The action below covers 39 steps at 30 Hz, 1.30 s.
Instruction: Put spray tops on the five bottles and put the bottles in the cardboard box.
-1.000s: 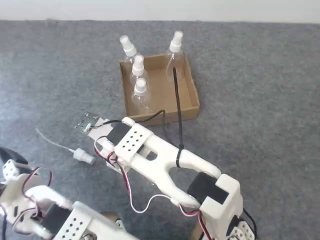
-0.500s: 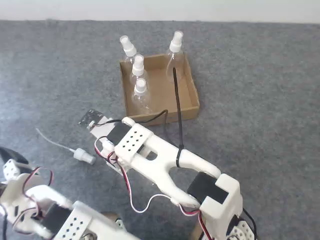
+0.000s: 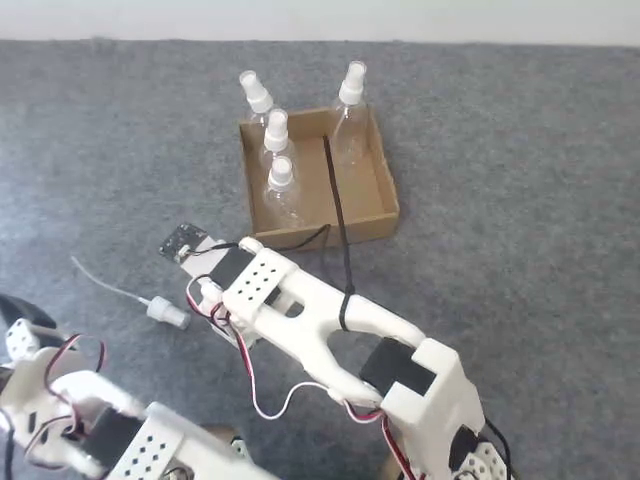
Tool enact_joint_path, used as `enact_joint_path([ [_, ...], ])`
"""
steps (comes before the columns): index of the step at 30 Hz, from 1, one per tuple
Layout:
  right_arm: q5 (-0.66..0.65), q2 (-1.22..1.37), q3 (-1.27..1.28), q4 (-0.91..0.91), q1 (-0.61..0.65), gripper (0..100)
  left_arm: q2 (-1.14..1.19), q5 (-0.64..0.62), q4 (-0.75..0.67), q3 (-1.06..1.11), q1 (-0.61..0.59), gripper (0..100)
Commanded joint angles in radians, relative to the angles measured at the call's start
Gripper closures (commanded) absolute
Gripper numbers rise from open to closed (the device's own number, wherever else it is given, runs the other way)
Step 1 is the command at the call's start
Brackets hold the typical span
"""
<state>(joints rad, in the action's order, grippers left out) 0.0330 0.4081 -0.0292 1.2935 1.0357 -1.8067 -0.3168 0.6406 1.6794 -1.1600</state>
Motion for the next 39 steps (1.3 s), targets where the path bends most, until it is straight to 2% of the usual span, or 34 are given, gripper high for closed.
enact_joint_path([
  [1, 0.009, -0.025, -0.089, 0.054, -0.007, 77.2, -0.015, -0.012, -0.028, -0.008, 0.006, 77],
  [4, 0.009, -0.025, -0.114, 0.097, -0.007, 78.4, -0.015, -0.012, -0.028, -0.008, 0.006, 77],
  [10, 0.005, -0.025, -0.118, 0.097, -0.007, 89.6, -0.015, -0.012, -0.028, -0.008, 0.006, 77],
  [18, 0.005, -0.044, -0.114, 0.105, -0.004, 90.4, -0.015, -0.011, -0.026, -0.008, 0.006, 77],
  [25, 0.005, -0.18, -0.11, 0.171, -0.004, 90.4, -0.015, -0.011, -0.025, -0.008, 0.009, 77],
  [32, 0.005, -0.303, -0.11, 0.249, -0.004, 90.4, -0.015, -0.011, -0.023, -0.004, 0.066, 77],
  [35, 0.005, -0.355, -0.11, 0.292, -0.007, 90.4, -0.015, -0.011, 0.028, -0.027, 0.068, 77],
  [39, 0.005, -0.424, -0.11, 0.328, -0.012, 90.4, -0.015, -0.009, 0.181, -0.119, 0.069, 77],
])
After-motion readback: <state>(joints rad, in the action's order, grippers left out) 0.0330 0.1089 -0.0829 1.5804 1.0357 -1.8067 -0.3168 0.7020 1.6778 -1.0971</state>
